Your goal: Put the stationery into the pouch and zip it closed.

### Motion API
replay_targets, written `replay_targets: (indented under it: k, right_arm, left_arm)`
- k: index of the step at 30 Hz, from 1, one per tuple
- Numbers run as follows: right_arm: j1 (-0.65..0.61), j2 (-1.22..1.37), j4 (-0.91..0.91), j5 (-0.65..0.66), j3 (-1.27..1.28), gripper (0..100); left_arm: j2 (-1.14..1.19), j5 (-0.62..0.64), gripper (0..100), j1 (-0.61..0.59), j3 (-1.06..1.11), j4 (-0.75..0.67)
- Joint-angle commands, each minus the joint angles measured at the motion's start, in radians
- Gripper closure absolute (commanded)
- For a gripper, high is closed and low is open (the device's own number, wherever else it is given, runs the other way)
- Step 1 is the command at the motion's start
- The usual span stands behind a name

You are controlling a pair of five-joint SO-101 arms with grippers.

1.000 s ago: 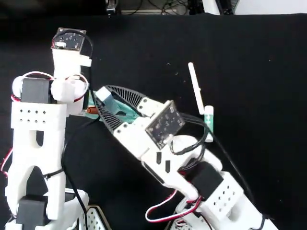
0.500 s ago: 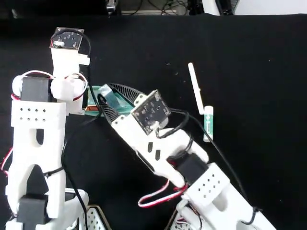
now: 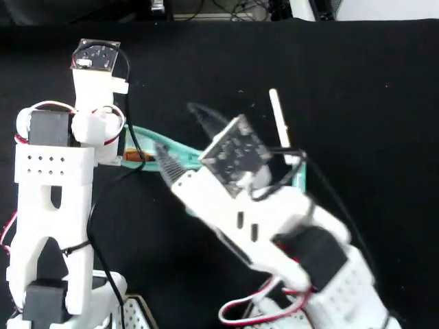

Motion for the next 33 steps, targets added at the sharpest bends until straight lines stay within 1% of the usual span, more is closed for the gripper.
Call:
replay_targets:
  k: [1, 3, 5, 8, 11, 15, 17, 21, 27, 33]
  right_arm:
    - [0.219, 0.001, 0.089, 0.006, -0.120, 75.5]
    - [0.384, 0.007, 0.110, -0.002, -0.104, 75.5]
    - [0.520, 0.035, 0.104, 0.000, -0.036, 75.5]
    - [0.651, 0.130, 0.038, 0.006, 0.101, 75.5]
    - [0.715, 0.292, -0.072, 0.037, 0.193, 75.5]
    - [0.726, 0.558, -0.193, 0.094, 0.170, 75.5]
    - [0.726, 0.699, -0.215, 0.109, 0.091, 75.6]
    - [0.727, 0.977, -0.186, 0.110, -0.145, 75.6]
    - [0.727, 1.372, -0.040, 0.109, -0.588, 75.6]
    - [0.730, 1.712, 0.140, 0.110, -1.059, 75.6]
  left_arm:
    - [0.005, -0.003, 97, -0.008, 0.005, -0.008]
    - [0.005, -0.003, 97, -0.005, 0.005, -0.008]
    - [0.005, -0.003, 97, -0.005, 0.005, -0.008]
    - [0.005, -0.003, 97, -0.005, 0.005, -0.008]
    - [0.005, -0.003, 97, -0.005, 0.005, -0.008]
    - [0.005, -0.003, 97, -0.005, 0.005, -0.008]
    - [0.005, -0.003, 97, -0.005, 0.005, -0.008]
    - [0.005, -0.003, 97, -0.005, 0.007, -0.008]
    - [0.005, -0.003, 97, -0.007, 0.007, -0.006]
    - [0.005, -0.003, 97, -0.010, 0.007, -0.006]
